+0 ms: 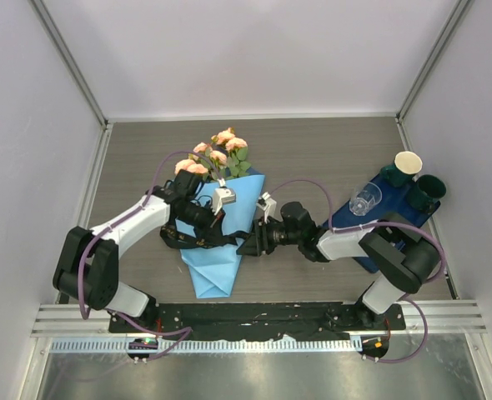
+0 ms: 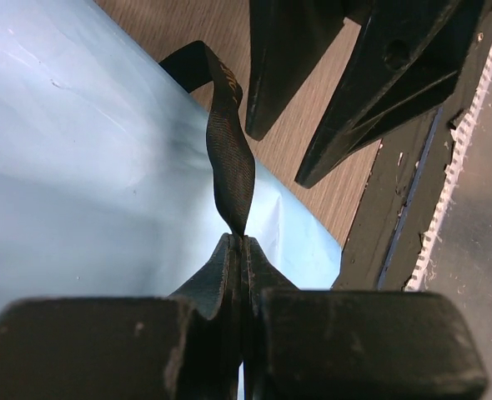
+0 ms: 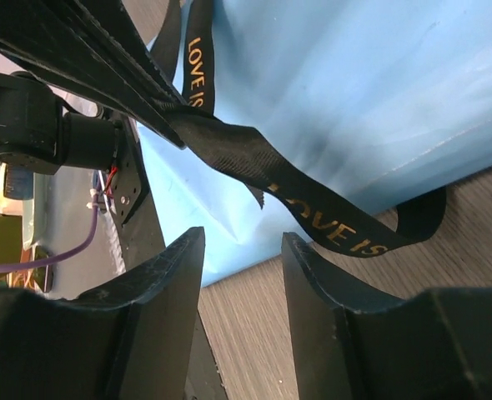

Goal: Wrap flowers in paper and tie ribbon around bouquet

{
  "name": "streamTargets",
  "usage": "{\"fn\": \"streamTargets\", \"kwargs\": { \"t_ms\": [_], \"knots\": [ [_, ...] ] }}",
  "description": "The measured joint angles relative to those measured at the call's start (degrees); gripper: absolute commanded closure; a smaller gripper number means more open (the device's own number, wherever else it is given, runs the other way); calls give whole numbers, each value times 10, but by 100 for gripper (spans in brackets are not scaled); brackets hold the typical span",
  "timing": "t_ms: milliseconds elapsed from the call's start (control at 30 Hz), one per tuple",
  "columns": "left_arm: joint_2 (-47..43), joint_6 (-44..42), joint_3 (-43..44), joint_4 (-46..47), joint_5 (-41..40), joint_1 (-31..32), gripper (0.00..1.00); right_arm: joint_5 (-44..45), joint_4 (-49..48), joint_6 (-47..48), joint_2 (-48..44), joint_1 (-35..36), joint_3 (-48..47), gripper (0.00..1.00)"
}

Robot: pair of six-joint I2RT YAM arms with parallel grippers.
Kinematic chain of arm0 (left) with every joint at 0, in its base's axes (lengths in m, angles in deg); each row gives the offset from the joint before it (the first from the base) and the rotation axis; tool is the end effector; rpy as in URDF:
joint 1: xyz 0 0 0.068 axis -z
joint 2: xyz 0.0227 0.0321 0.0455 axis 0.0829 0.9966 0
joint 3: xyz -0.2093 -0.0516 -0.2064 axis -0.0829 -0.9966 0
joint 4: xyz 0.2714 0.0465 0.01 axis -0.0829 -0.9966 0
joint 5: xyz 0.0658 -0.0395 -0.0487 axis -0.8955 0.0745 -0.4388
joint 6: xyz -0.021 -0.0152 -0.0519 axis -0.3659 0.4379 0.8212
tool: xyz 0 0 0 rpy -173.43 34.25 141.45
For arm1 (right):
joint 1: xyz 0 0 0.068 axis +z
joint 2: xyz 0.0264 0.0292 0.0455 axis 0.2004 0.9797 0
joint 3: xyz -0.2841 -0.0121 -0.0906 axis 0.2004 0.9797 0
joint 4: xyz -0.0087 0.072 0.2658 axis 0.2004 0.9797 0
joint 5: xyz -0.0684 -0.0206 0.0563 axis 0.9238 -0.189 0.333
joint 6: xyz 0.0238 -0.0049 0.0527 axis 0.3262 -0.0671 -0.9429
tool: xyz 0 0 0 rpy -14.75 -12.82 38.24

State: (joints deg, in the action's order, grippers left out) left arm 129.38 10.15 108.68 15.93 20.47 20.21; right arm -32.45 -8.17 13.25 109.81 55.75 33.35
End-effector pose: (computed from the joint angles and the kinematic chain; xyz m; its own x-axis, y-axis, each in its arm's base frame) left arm 0.2421 -0.1448 0.2209 -0.6114 0.5548 -0.5643 0.7890 0.3726 -0.4885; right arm 0.2028 0.2283 0.1578 -0.7886 -0.0937 -0.6077 -0.5905 0.3911 0.7060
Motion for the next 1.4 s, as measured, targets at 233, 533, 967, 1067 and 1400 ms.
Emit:
{"fn": "streamTargets", "kwargs": {
  "t_ms": [233,533,967,1067,1400],
  "knots": [
    [-4,1,-1,0,11,-2,100,-21,-42,3,28,-9,-22,50],
    [-7,2,-9,2,19,-2,100,-60,-86,7,76,-30,-50,57],
    [-8,2,-10,4,21,-3,100,-155,-201,-26,136,-30,-62,85],
    [-9,2,-12,7,21,-4,100,-158,-206,-30,138,-30,-62,100],
    [-45,46,-35,43,2,-14,61,-139,-218,-49,132,-29,-52,100]
  ]
}}
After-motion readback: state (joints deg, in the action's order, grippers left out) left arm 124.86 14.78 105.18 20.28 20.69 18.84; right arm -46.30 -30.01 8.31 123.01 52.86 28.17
